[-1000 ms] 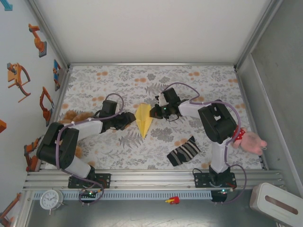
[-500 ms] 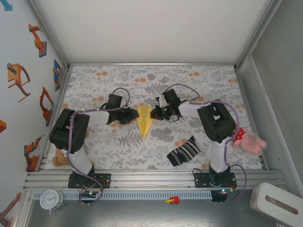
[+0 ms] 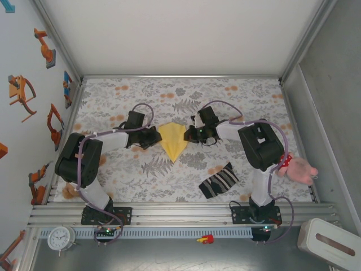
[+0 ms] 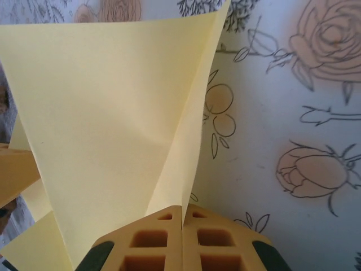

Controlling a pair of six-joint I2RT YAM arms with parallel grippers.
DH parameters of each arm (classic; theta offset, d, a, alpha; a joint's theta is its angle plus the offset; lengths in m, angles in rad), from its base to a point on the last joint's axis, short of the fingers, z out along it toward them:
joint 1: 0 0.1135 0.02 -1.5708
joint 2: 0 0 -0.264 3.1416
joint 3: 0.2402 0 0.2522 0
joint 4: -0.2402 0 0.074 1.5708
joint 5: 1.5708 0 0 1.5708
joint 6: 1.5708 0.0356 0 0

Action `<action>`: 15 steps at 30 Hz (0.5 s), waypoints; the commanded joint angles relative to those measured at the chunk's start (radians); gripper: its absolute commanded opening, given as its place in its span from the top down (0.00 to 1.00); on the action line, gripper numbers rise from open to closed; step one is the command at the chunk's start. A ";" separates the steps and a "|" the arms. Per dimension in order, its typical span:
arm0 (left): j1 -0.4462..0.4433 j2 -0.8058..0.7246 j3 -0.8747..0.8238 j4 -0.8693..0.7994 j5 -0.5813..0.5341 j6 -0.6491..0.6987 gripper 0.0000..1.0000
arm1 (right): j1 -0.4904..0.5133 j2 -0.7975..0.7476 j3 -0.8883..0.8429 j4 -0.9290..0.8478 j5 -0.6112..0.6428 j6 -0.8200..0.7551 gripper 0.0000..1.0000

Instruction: Fold a paper plane with a square sheet of paper (pick it up from the middle)

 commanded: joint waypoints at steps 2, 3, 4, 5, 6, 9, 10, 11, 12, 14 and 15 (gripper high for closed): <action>-0.002 -0.022 -0.015 -0.017 -0.035 0.012 0.96 | -0.003 -0.046 -0.019 -0.017 0.037 0.025 1.00; -0.002 -0.018 -0.017 -0.007 -0.032 0.008 0.96 | -0.003 -0.043 -0.019 -0.018 0.039 0.029 1.00; -0.002 -0.010 -0.018 -0.001 -0.027 0.004 0.95 | -0.003 -0.041 -0.019 -0.021 0.039 0.032 1.00; -0.003 -0.001 -0.017 0.009 -0.020 -0.002 0.95 | -0.003 -0.035 -0.017 -0.026 0.040 0.034 1.00; -0.004 0.007 -0.020 0.022 -0.012 -0.008 0.95 | -0.003 -0.032 -0.014 -0.031 0.036 0.040 1.00; -0.005 0.027 -0.027 0.051 0.002 -0.026 0.95 | -0.002 -0.032 -0.007 -0.052 0.027 0.043 0.99; -0.005 0.028 -0.028 0.054 0.002 -0.029 0.95 | -0.003 -0.042 -0.008 -0.054 0.019 0.035 0.95; -0.006 0.027 -0.030 0.057 0.002 -0.030 0.95 | -0.002 -0.056 -0.013 -0.059 0.020 0.025 0.90; -0.006 0.026 -0.030 0.057 0.003 -0.029 0.95 | -0.003 -0.075 -0.020 -0.069 0.033 0.015 0.85; -0.006 0.022 -0.031 0.054 -0.001 -0.031 0.95 | -0.002 -0.126 -0.033 -0.102 0.075 -0.011 0.78; -0.006 0.019 -0.033 0.054 -0.003 -0.031 0.95 | -0.001 -0.151 -0.036 -0.119 0.100 -0.021 0.75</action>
